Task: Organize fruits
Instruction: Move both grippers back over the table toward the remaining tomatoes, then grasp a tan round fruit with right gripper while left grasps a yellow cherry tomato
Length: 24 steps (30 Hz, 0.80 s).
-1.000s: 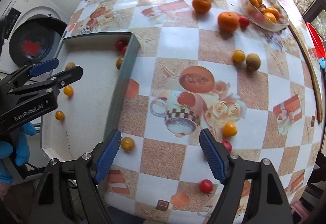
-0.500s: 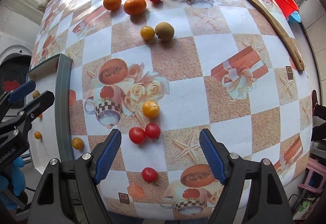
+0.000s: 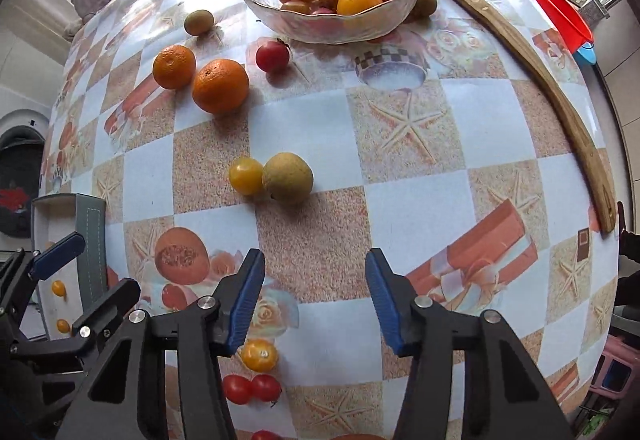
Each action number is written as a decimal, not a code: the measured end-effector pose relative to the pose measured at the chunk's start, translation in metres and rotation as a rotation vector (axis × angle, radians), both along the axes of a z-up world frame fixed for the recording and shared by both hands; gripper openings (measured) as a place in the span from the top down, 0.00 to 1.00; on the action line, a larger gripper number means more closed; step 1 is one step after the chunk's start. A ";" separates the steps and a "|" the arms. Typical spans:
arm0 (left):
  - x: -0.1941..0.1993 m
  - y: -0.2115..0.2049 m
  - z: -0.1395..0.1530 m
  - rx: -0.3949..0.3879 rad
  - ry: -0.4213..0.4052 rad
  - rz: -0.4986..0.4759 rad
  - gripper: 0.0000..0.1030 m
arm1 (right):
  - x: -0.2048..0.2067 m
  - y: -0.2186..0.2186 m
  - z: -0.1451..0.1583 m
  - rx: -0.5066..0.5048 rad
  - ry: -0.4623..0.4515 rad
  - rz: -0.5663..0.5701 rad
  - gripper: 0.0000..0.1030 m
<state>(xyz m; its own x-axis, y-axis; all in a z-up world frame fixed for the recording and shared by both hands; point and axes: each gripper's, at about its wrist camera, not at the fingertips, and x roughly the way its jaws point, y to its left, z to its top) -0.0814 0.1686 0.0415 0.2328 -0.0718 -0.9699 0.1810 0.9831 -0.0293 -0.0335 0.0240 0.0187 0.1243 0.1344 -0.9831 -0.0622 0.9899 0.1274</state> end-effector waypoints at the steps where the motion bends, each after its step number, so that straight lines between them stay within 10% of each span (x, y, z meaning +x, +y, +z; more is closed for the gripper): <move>1: 0.001 -0.001 -0.002 0.001 0.002 0.001 0.25 | 0.004 0.001 -0.002 0.003 -0.003 0.006 0.48; 8: 0.013 -0.016 -0.013 0.002 0.012 -0.006 0.25 | 0.027 0.009 -0.004 0.001 -0.068 0.033 0.50; 12: 0.022 -0.029 -0.014 0.001 0.006 -0.027 0.25 | 0.039 0.006 -0.003 -0.005 -0.086 0.035 0.73; 24: 0.056 -0.080 -0.021 -0.026 -0.017 -0.073 0.25 | 0.040 -0.063 0.000 0.007 -0.088 -0.071 0.73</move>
